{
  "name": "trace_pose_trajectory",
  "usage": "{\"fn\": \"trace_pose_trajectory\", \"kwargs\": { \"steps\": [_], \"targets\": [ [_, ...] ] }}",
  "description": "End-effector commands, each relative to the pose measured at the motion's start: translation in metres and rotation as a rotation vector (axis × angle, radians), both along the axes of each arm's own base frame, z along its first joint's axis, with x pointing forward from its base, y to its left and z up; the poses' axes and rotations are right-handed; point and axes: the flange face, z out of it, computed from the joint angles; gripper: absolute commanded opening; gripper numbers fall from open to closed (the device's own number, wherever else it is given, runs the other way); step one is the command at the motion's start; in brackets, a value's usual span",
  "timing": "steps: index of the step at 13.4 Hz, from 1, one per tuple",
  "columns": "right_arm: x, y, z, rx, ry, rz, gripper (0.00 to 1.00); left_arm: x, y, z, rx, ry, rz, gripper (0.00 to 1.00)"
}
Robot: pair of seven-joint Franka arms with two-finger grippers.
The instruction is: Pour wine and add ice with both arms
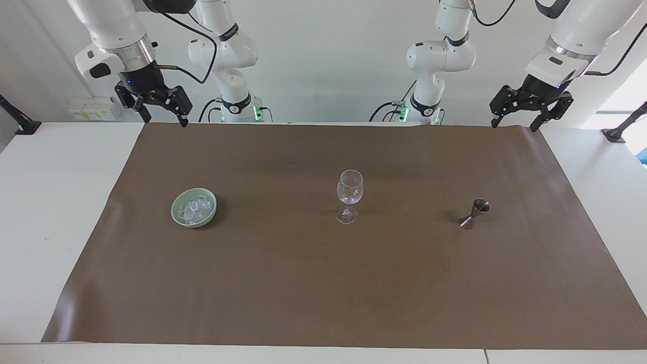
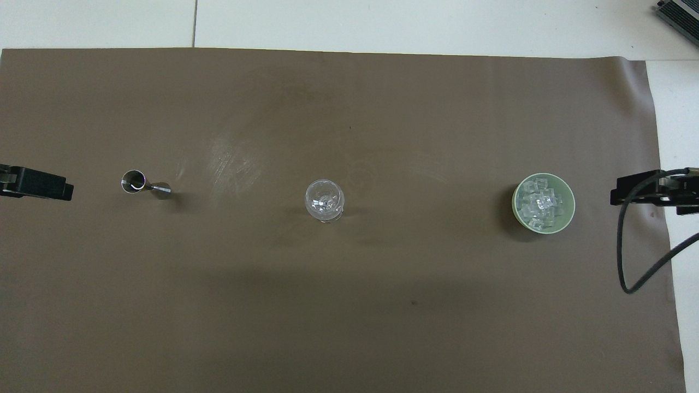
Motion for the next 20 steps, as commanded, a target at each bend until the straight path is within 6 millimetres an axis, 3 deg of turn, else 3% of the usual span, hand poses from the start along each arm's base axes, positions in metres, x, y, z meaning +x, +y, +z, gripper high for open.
{"fn": "trace_pose_trajectory", "kwargs": {
  "steps": [1,20],
  "targets": [
    [-0.007,-0.001,0.000,0.004,0.006,0.023,1.00,-0.005,0.001,0.002,0.000,-0.016,-0.005,1.00],
    [-0.007,-0.001,0.000,0.004,0.006,0.023,1.00,0.007,0.006,-0.005,0.004,-0.018,0.014,1.00]
  ]
}}
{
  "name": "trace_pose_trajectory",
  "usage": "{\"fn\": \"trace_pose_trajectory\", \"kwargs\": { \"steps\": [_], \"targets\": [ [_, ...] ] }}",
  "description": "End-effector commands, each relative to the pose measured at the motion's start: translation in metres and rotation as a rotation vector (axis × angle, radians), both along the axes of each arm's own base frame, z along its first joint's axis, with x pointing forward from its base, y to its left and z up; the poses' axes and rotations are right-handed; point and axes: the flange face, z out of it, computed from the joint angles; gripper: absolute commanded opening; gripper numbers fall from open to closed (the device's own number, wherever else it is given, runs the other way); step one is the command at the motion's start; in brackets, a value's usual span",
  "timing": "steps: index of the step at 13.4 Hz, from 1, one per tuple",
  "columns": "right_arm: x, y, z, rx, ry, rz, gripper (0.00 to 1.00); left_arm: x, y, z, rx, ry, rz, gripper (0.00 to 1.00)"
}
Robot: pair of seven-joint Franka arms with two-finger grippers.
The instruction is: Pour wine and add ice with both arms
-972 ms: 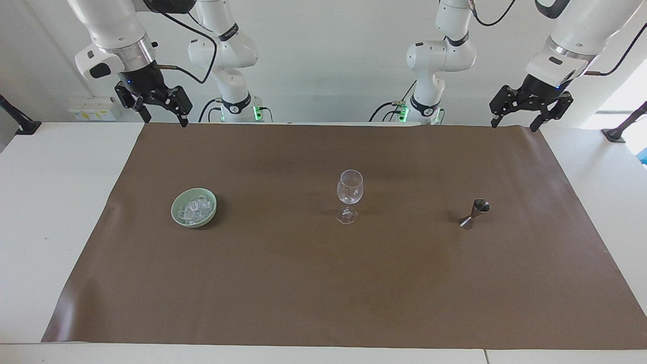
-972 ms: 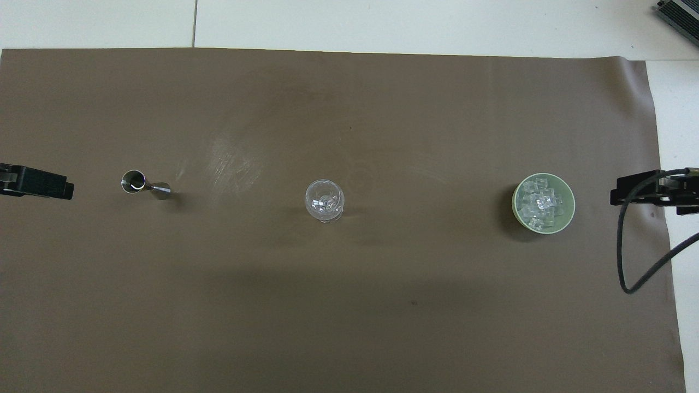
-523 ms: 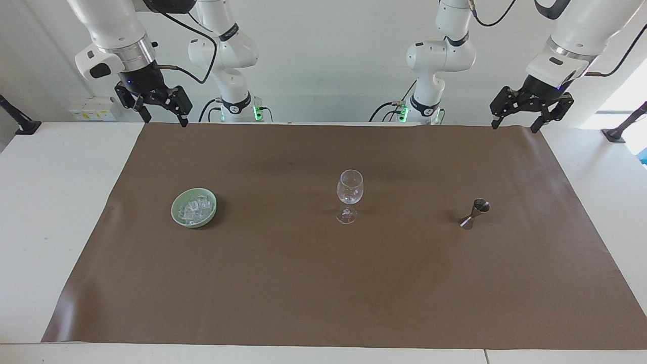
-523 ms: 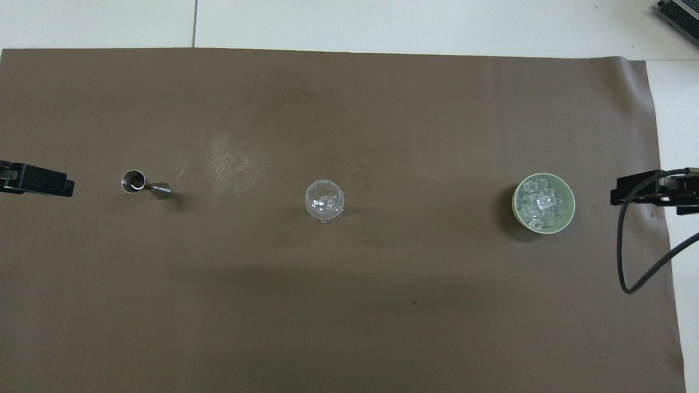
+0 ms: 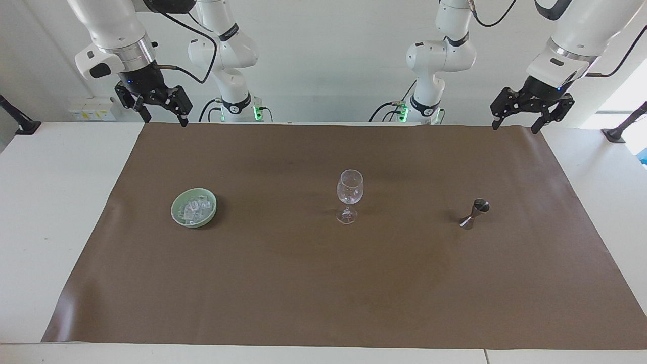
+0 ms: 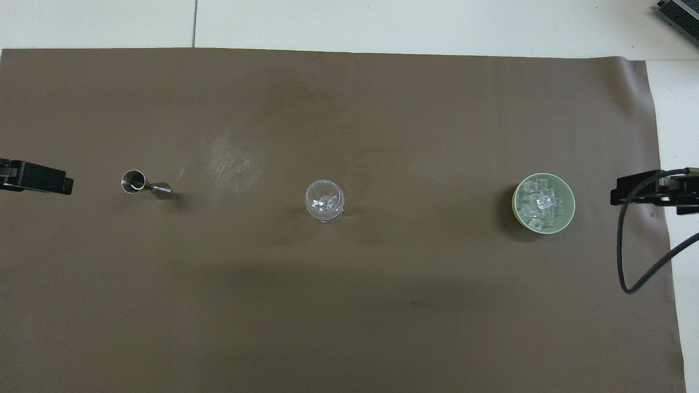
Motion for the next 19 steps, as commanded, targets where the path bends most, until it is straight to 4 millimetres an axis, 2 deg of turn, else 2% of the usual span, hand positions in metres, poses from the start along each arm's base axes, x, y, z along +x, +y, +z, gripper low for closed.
{"fn": "trace_pose_trajectory", "kwargs": {
  "steps": [1,4,19],
  "targets": [
    [-0.0066,-0.0012,0.0003,0.004,0.006,0.023,1.00,-0.0013,0.0027,-0.0026,0.005,-0.003,0.005,1.00],
    [-0.0066,-0.0012,0.0003,0.004,0.006,0.023,1.00,-0.0061,0.0036,-0.0095,0.004,0.012,0.000,1.00],
    [-0.0066,-0.0012,0.0003,0.004,0.006,0.023,1.00,-0.0018,0.0017,-0.0022,-0.012,0.002,0.019,1.00]
  ]
}}
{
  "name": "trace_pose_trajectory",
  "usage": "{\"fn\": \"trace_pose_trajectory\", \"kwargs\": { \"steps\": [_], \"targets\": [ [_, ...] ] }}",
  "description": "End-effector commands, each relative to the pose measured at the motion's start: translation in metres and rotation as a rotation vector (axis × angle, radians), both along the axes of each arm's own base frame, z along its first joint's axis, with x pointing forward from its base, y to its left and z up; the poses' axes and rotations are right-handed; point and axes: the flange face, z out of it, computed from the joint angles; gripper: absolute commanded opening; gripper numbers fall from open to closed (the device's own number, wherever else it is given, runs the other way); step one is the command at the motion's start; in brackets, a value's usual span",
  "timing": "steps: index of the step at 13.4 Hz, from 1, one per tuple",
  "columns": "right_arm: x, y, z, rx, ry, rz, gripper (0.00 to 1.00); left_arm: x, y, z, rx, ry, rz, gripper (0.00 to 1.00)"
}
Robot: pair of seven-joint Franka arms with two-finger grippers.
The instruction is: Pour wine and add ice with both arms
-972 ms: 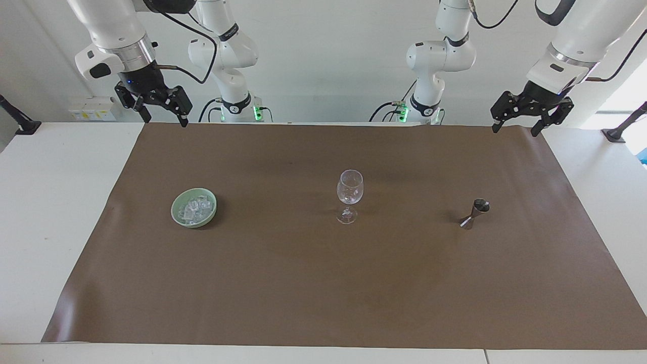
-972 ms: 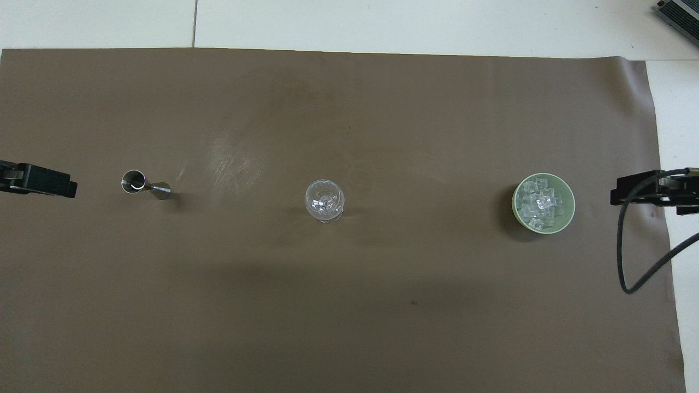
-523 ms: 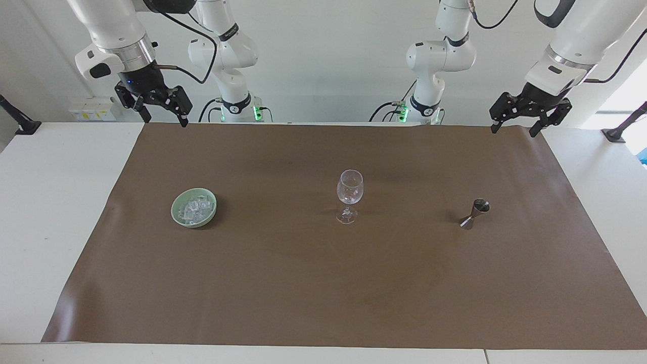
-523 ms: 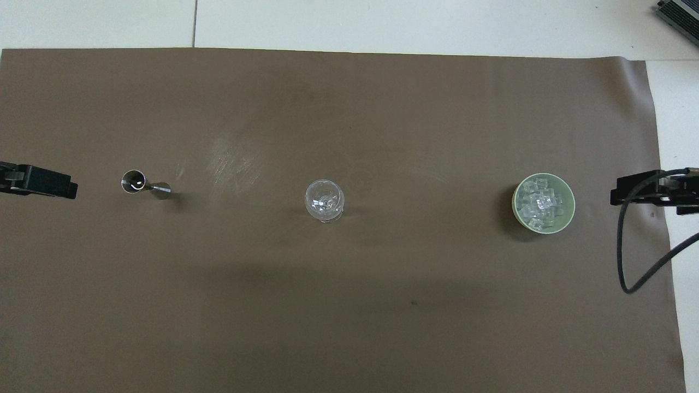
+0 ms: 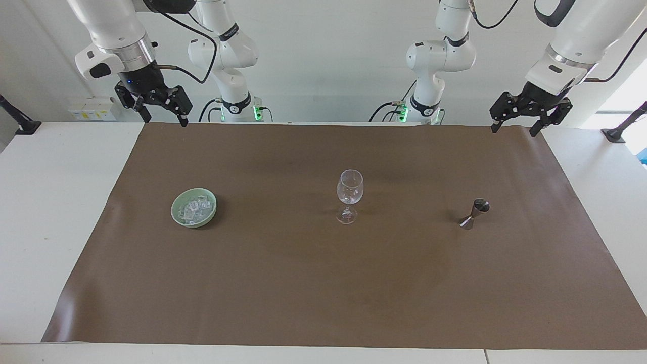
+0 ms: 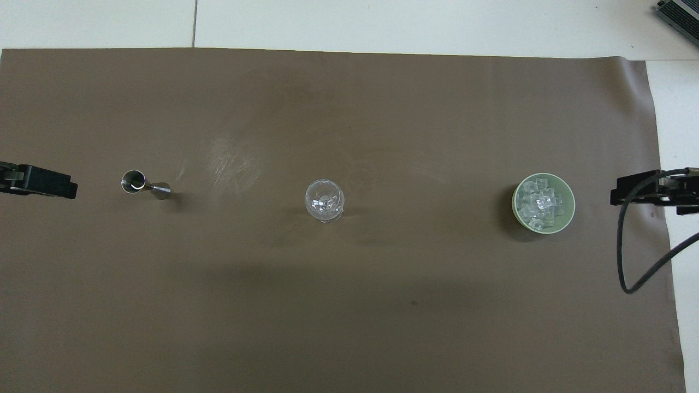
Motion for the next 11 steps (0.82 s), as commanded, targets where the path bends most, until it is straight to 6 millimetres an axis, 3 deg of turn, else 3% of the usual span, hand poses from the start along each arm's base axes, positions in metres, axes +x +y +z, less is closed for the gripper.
{"fn": "trace_pose_trajectory", "kwargs": {
  "steps": [1,7,11],
  "targets": [
    [-0.007,-0.001,0.000,0.004,0.006,0.023,1.00,0.000,0.002,0.007,-0.013,-0.017,0.018,1.00],
    [-0.007,-0.001,0.000,0.004,0.006,0.023,1.00,0.003,0.009,0.013,-0.112,0.001,0.063,1.00],
    [-0.007,-0.001,0.000,0.004,0.006,0.023,1.00,0.027,0.019,-0.001,-0.119,0.031,0.105,1.00]
  ]
}}
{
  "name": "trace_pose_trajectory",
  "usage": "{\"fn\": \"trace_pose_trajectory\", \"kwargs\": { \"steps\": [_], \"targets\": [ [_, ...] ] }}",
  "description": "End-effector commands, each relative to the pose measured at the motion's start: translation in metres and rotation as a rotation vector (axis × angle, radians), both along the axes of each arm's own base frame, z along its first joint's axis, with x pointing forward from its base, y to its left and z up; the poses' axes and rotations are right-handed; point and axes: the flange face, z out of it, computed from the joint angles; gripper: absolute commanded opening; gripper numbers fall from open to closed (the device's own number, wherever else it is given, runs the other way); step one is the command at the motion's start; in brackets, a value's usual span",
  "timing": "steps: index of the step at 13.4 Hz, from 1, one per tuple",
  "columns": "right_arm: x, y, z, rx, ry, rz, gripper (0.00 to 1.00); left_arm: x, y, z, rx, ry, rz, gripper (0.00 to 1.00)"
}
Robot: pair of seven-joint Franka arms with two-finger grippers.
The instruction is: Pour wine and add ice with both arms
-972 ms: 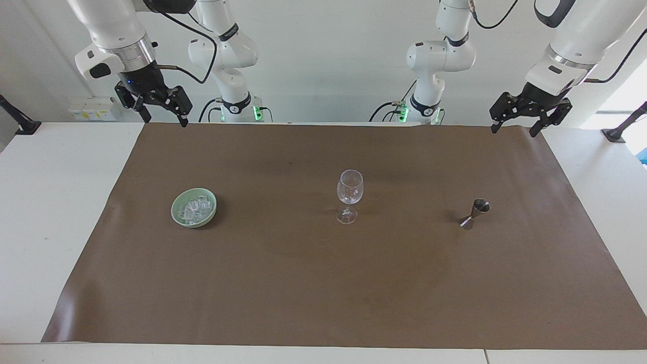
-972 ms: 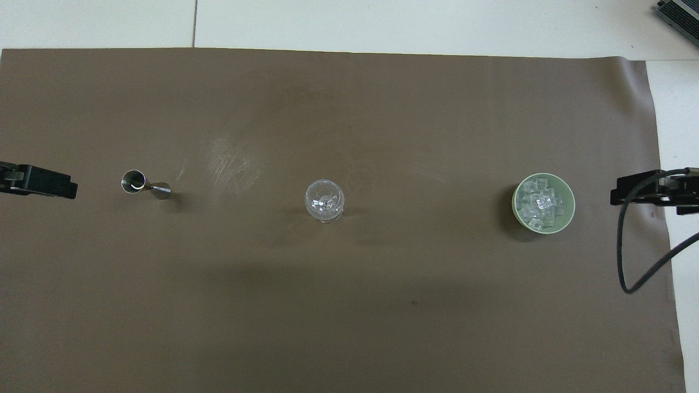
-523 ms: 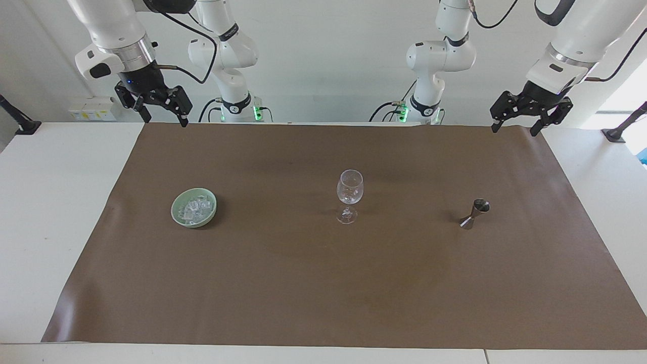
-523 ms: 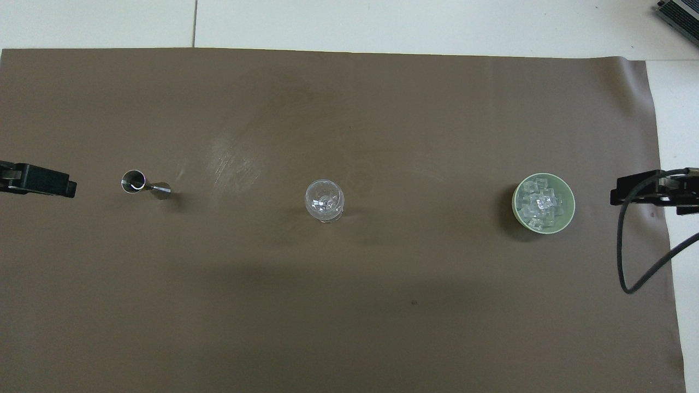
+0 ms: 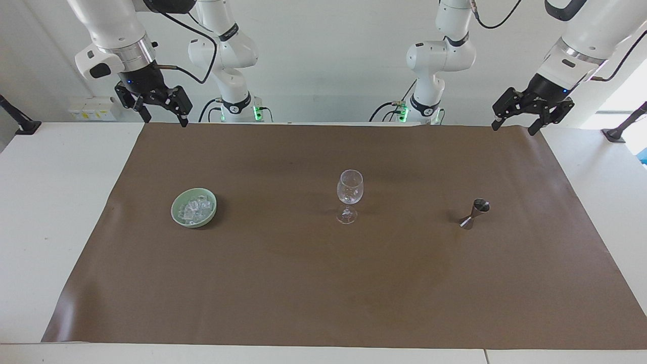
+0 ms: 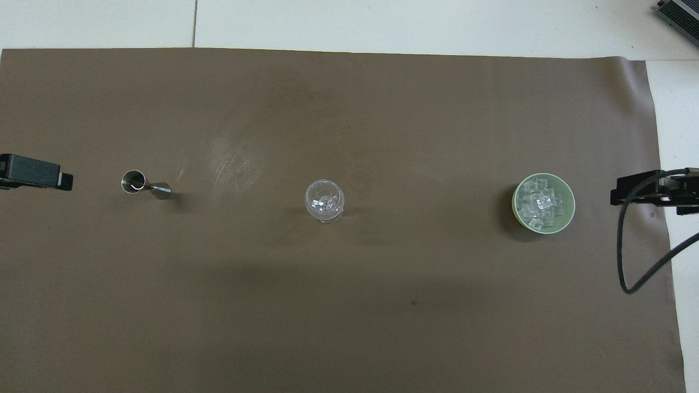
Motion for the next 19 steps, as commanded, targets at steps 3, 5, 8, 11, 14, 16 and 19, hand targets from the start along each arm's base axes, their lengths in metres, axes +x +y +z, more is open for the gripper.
{"fn": "trace_pose_trajectory", "kwargs": {
  "steps": [3,5,8,11,14,16,19],
  "targets": [
    [-0.007,-0.001,0.000,0.004,0.006,0.023,1.00,0.032,0.005,-0.029,-0.015,0.081,0.092,1.00],
    [-0.007,-0.001,0.000,0.004,0.006,0.023,1.00,0.042,0.004,-0.049,-0.020,0.125,0.146,1.00],
    [-0.007,-0.001,0.000,0.004,0.006,0.023,1.00,0.064,0.011,-0.082,-0.044,0.194,0.317,1.00],
    [-0.007,-0.001,0.000,0.004,0.006,0.023,1.00,0.068,0.025,-0.100,-0.060,0.255,0.486,1.00],
    [-0.007,-0.001,0.000,0.004,0.006,0.023,1.00,0.072,0.050,-0.121,-0.109,0.320,0.671,1.00],
    [-0.007,-0.001,0.000,0.004,0.006,0.023,1.00,0.072,0.059,-0.134,-0.120,0.350,0.764,1.00],
    [-0.007,-0.001,0.000,0.004,0.006,0.023,1.00,0.069,0.085,-0.159,-0.177,0.398,0.933,1.00]
  ]
}}
